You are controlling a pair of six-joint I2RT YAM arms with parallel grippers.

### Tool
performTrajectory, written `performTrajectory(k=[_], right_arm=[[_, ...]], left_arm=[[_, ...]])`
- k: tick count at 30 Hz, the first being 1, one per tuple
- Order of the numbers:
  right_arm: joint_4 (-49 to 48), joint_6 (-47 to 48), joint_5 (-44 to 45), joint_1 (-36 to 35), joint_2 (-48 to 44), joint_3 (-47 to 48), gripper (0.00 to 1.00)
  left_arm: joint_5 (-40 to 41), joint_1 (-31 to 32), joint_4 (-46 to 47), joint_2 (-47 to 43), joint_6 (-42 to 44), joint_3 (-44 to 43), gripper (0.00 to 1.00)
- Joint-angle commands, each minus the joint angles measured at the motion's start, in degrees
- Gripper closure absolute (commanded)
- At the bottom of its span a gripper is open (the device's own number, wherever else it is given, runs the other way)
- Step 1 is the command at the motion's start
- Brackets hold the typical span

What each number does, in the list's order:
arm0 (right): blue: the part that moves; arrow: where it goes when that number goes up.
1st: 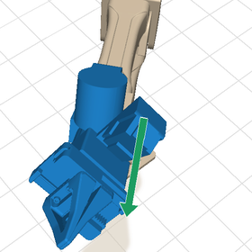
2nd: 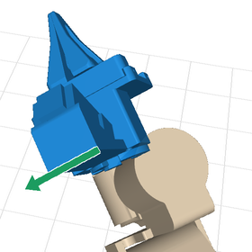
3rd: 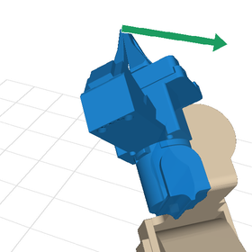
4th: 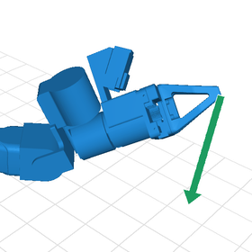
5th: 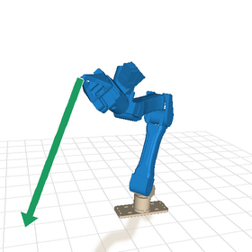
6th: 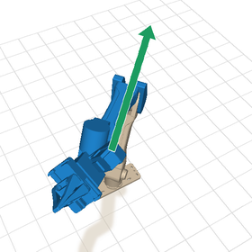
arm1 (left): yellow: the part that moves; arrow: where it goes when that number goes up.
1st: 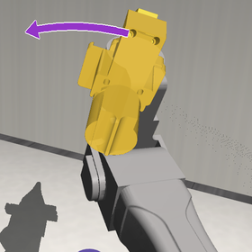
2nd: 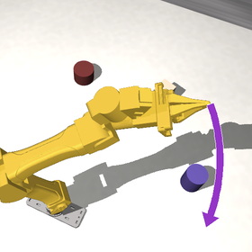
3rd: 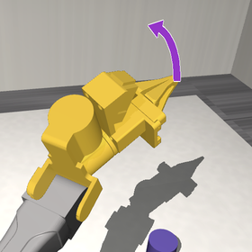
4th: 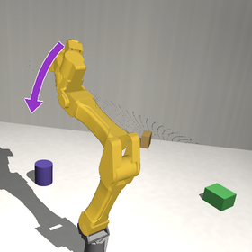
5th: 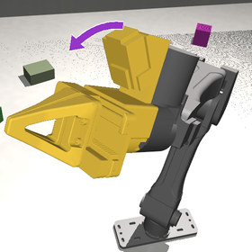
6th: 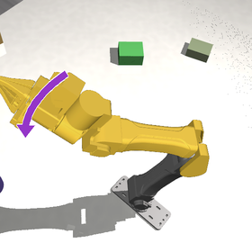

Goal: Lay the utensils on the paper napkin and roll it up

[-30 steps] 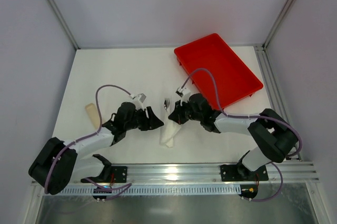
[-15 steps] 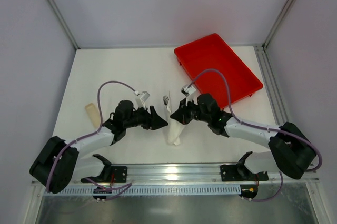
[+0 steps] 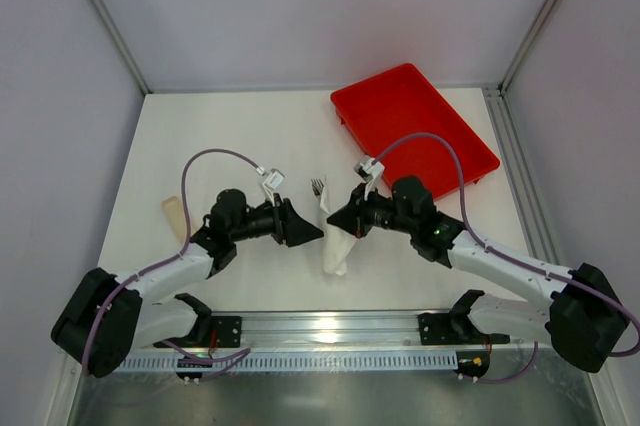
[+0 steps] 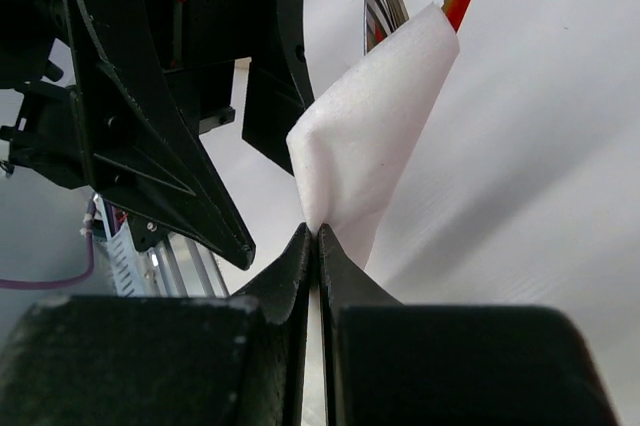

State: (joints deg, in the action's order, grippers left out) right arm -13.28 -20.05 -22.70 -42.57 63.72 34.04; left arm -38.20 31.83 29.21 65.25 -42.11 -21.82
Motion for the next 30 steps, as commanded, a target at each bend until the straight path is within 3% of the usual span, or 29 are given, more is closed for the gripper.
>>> performTrajectory(k=[1, 12, 21, 30], right_arm=[[-2.3, -1.6, -2.4, 0.2, -2.7, 5.0, 0.96], [-2.1, -5.3, -5.1, 0.2, -5.1, 7.9, 0.96], [-4.7, -8.6, -7.0, 0.2, -4.9, 8.6, 0.96], [-6.1, -10.1, -7.0, 0.2, -5.4, 8.2, 0.96]], left_arm=[[-5.0, -0.3, 7.4, 0.3, -2.4, -2.0, 0.32], [-7.8, -0.3, 9.5, -0.8, -4.9, -3.0, 0.28], [-10.5, -0.2, 19.8, 1.0, -11.6, -3.2, 0.28], [-10.9, 1.1, 23.8, 2.9, -13.6, -2.6, 0.31]])
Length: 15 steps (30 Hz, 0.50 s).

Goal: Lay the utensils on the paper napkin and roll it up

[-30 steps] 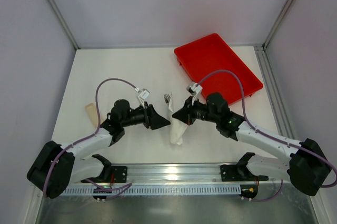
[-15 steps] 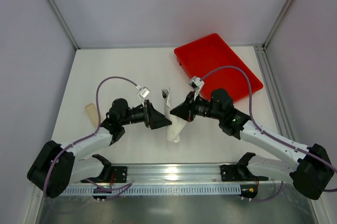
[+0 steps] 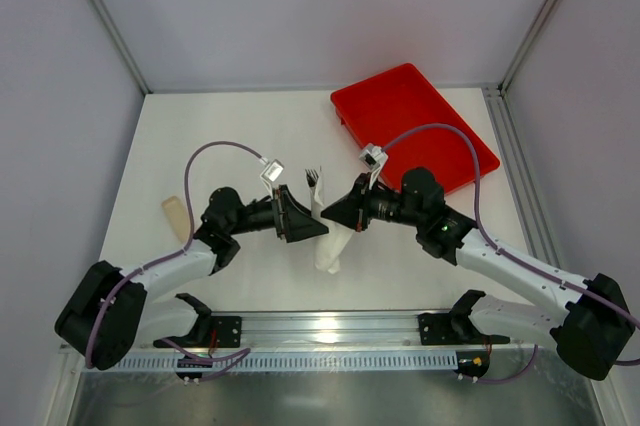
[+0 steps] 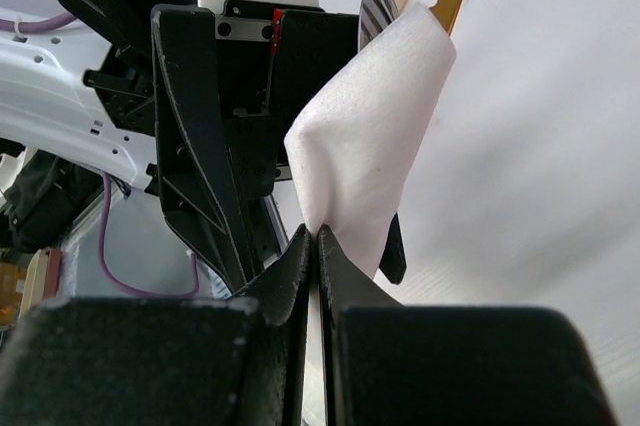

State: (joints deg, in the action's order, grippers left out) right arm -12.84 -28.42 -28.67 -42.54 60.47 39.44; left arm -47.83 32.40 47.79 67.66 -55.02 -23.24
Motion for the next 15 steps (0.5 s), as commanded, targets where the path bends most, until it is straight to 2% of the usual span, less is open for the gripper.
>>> performTrajectory(k=[1, 10, 15], right_arm=[[-6.8, -1.8, -1.2, 0.1, -2.1, 2.7, 0.96], [-7.7, -2.2, -1.1, 0.2, -2.3, 1.9, 0.96], [-7.5, -2.0, -0.5, 0.2, -2.6, 1.3, 0.96]], left_arm=[[-1.3, 0.6, 5.6, 0.5, -1.0, -0.9, 0.32], [-1.1, 0.6, 6.3, 0.4, -0.9, -0.6, 0.41], [-1.2, 0.6, 5.3, 0.5, -0.4, -0.2, 0.51]])
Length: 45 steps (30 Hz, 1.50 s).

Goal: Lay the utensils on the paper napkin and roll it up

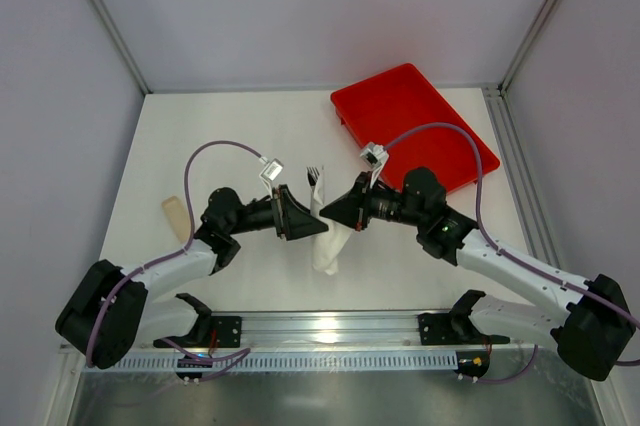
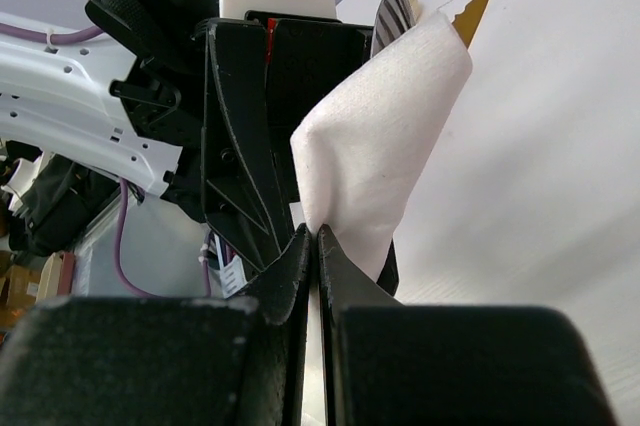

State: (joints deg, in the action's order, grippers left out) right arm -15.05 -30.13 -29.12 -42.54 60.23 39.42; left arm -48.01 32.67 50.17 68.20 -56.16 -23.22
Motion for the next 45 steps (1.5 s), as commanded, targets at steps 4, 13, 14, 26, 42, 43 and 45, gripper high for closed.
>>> performTrajectory(k=[4, 13, 14, 26, 42, 43, 45], right_arm=[[-4.6, 0.2, 0.4, 0.2, -2.0, 1.3, 0.96], [-2.9, 1.0, 2.8, 0.2, -1.1, 1.0, 0.96], [-2.6, 1.2, 3.6, 0.2, -1.2, 1.0, 0.96], [20.2, 4.6, 16.2, 0.2, -9.9, 4.4, 0.66], [12.2, 4.2, 17.5, -8.0, -5.1, 1.0, 0.62], [12.8, 4.6, 21.4, -8.4, -4.7, 1.4, 0.59], [13.2, 5.3, 23.8, -8.5, -4.2, 1.4, 0.58]], left_arm=[[-1.1, 0.3, 2.0, -0.3, 1.1, -0.4, 0.61], [-1.6, 0.3, -0.7, 0.4, 2.7, -1.3, 0.86], [-1.6, 0.3, -0.7, 0.4, 2.7, -1.5, 0.9], [6.3, 0.3, -15.6, -4.0, 10.0, -4.0, 1.0], [12.0, 0.3, -23.7, -8.7, 11.7, -6.2, 1.0], [11.6, 0.3, -23.7, -8.6, 11.6, -6.3, 1.0], [10.1, 0.3, -23.5, -8.3, 11.6, -6.4, 1.0]])
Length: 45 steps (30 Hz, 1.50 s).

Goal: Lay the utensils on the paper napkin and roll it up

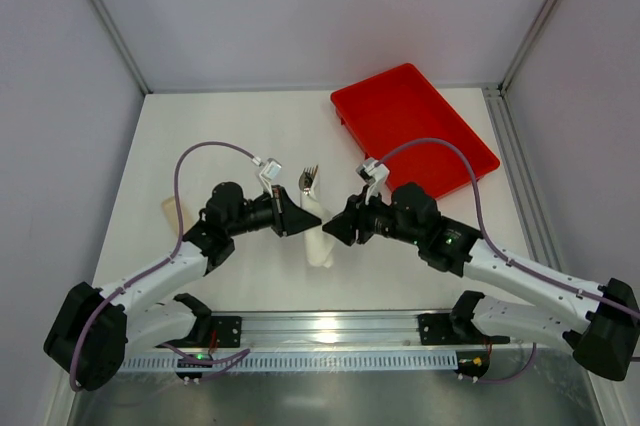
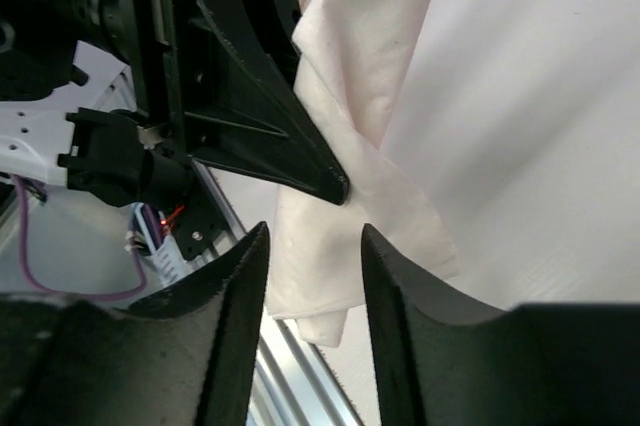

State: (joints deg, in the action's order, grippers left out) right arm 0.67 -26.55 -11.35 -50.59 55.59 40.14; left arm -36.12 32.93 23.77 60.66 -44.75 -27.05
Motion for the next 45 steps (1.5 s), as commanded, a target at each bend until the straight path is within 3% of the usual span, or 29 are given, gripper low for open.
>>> performTrajectory(k=[1, 6, 7, 14, 20, 29, 34, 37, 41, 45], right_arm=[[-2.3, 4.0, 6.1, -0.4, 0.2, 0.9, 0.54], [3.6, 10.8, -1.2, 4.4, 1.2, 6.0, 0.36], [3.8, 11.1, -7.3, 5.8, 1.8, 6.4, 0.34], [2.8, 13.4, -20.5, 9.4, 7.8, 8.3, 0.33], [1.1, 14.2, -26.8, 9.9, 10.1, 7.9, 0.46], [-0.8, 11.6, -23.9, 10.5, 5.8, 3.8, 0.88], [-2.9, 9.1, -22.1, 10.5, 4.1, 2.1, 0.96], [-1.8, 8.4, -20.3, 10.5, 3.5, 2.7, 0.91], [-1.5, 7.4, -16.3, 10.7, 2.4, 3.8, 0.58], [-3.7, 5.8, -17.7, 11.1, 4.7, 5.7, 0.4]], left_arm=[[-2.4, 0.0, 2.9, -0.7, 0.2, -2.6, 1.0], [-8.5, 0.0, 2.0, 0.6, 0.5, -2.7, 1.0], [-8.6, 0.0, 2.1, 0.5, 0.2, -2.4, 1.0], [-9.3, 0.1, 2.8, -1.5, -1.2, -1.7, 1.0], [-9.7, 0.1, 3.1, -1.4, -1.7, -1.9, 1.0], [-7.7, 0.1, 0.9, -2.0, -0.6, -2.0, 1.0], [-5.8, 0.1, -0.7, -3.0, 0.1, -2.2, 1.0], [-5.9, 0.1, -1.2, -3.1, 0.3, -2.3, 1.0], [-6.9, 0.1, -0.6, -2.7, -0.2, -2.2, 1.0], [-7.7, 0.1, 0.8, -2.5, -1.1, -1.8, 1.0]])
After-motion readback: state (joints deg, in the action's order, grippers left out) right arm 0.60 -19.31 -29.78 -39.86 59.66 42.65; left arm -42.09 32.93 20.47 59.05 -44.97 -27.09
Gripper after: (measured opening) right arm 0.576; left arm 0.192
